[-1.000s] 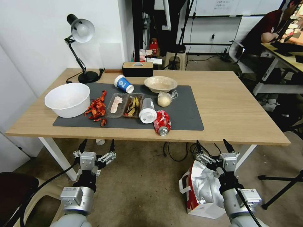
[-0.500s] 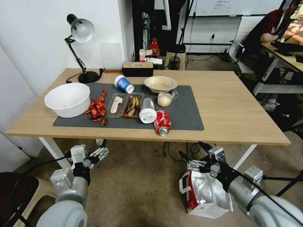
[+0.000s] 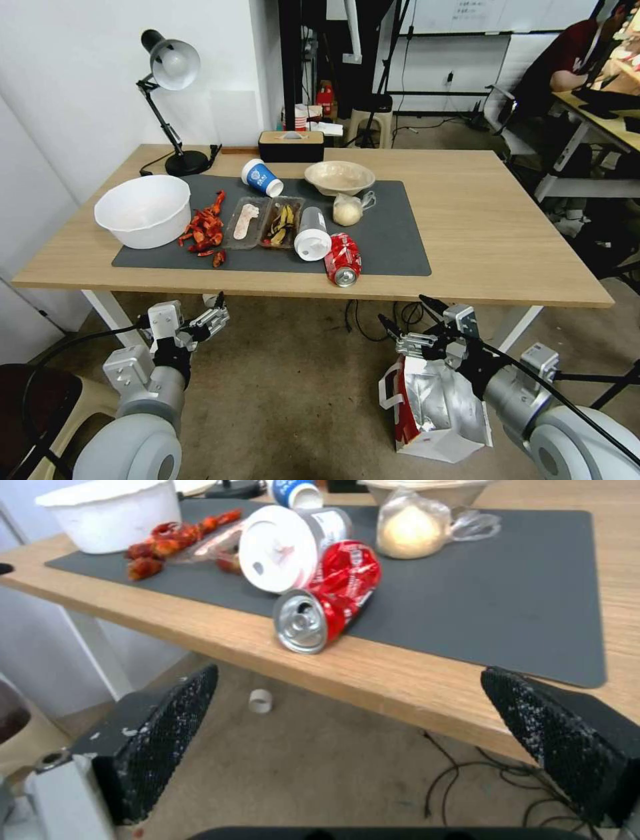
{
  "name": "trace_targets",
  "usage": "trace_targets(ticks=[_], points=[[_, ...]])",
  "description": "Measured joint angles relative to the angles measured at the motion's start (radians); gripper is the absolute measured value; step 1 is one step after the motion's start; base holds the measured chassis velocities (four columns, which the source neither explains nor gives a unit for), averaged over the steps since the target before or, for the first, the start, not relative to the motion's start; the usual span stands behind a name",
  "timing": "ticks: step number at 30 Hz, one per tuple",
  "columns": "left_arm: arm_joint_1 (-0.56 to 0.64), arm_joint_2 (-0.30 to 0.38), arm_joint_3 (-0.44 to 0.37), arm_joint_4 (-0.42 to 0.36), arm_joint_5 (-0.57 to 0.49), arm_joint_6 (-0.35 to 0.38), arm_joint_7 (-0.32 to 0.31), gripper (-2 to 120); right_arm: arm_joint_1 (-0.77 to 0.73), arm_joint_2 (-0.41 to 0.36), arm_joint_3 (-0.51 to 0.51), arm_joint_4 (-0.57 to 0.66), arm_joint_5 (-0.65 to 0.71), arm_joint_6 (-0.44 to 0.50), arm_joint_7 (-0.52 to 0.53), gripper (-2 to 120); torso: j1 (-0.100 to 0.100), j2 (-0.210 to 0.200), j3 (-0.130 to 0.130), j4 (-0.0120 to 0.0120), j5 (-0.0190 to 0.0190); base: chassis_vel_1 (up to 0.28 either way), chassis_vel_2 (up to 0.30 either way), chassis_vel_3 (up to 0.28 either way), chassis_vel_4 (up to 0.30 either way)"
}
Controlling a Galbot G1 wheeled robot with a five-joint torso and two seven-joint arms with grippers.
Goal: Pick up the food delivery bag from the floor and place it on the table.
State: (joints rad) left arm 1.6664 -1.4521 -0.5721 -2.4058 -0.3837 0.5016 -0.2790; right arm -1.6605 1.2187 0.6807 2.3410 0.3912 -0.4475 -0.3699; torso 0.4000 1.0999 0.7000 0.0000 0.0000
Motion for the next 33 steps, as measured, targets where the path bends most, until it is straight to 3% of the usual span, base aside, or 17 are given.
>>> trace_targets(ticks=[16, 22, 24, 27, 33], points=[[0.016, 0.002, 0.001, -0.006, 0.010, -0.018, 0.015, 100, -0.014, 0.008, 0.008, 0.023, 0.008, 0.032, 0.091, 100, 0.000, 0.000, 0.000, -0.0001, 0.0000, 0.000, 0.000, 0.000, 0.000], [0.019, -0.006, 0.006, -0.003, 0.017, -0.026, 0.028, 100, -0.014, 0.010, 0.017, -0.021, 0.012, 0.141, 0.115, 100, 0.000, 0.000, 0.000, 0.0000, 0.0000, 0.000, 0.000, 0.000, 0.000], [0.014, -0.004, 0.007, 0.001, 0.018, -0.029, 0.032, 100, -0.022, 0.015, 0.009, -0.072, 0.034, 0.263, 0.090, 100, 0.000, 0.000, 0.000, 0.0000, 0.0002, 0.000, 0.000, 0.000, 0.000], [0.012, -0.004, 0.007, 0.004, 0.018, -0.030, 0.036, 100, -0.026, 0.015, 0.008, -0.102, 0.032, 0.340, 0.076, 100, 0.000, 0.000, 0.000, 0.0000, 0.0001, 0.000, 0.000, 0.000, 0.000], [0.012, -0.005, 0.010, 0.009, 0.019, -0.038, 0.038, 100, -0.038, 0.018, 0.013, -0.113, 0.011, 0.360, 0.076, 100, 0.000, 0.000, 0.000, -0.0001, 0.0000, 0.000, 0.000, 0.000, 0.000]])
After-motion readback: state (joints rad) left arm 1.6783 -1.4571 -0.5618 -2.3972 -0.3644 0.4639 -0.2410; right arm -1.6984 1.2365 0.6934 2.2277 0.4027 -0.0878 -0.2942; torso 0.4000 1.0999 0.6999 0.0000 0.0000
